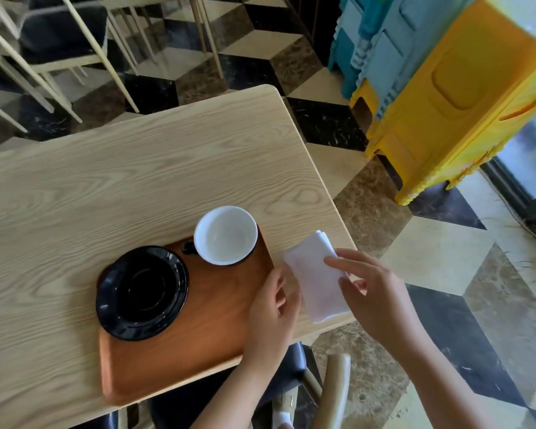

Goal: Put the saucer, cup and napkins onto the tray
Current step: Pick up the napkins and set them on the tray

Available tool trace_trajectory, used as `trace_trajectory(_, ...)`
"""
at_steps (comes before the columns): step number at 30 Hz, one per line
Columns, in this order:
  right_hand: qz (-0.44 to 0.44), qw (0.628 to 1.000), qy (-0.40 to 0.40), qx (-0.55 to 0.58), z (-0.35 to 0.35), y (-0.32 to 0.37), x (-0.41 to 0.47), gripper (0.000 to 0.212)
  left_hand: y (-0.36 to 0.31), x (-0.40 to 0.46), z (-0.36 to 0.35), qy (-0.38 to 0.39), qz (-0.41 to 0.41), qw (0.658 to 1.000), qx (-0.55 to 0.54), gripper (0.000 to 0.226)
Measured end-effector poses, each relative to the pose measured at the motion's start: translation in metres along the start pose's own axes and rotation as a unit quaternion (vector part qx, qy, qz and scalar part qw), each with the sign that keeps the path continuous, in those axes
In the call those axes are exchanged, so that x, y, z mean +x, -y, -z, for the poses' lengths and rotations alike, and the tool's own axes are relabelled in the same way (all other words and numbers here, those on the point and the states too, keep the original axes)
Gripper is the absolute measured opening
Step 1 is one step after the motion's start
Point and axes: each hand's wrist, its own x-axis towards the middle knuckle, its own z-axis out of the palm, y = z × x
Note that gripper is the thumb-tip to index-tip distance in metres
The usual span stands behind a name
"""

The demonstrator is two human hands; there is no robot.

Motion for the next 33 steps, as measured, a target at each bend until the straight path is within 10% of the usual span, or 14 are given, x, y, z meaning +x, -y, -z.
trace_trajectory(6,-0.032,0.975,0.034,0.215,0.0,0.019,-0.01,0.048,0.012,-0.014,0.033,0.031,0.154,0.968,-0.198,0.075)
trace_trajectory(20,-0.085,0.941,0.101,0.311,-0.063,0.046,-0.024,0.044,0.031,-0.046,0.072,-0.009,0.191,0.918,-0.346,0.052)
trace_trajectory(33,-0.019,0.994,0.108,-0.027,-0.101,0.005,-0.015,0.038,0.039,-0.043,0.09,-0.138,0.102,0.985,-0.019,0.055)
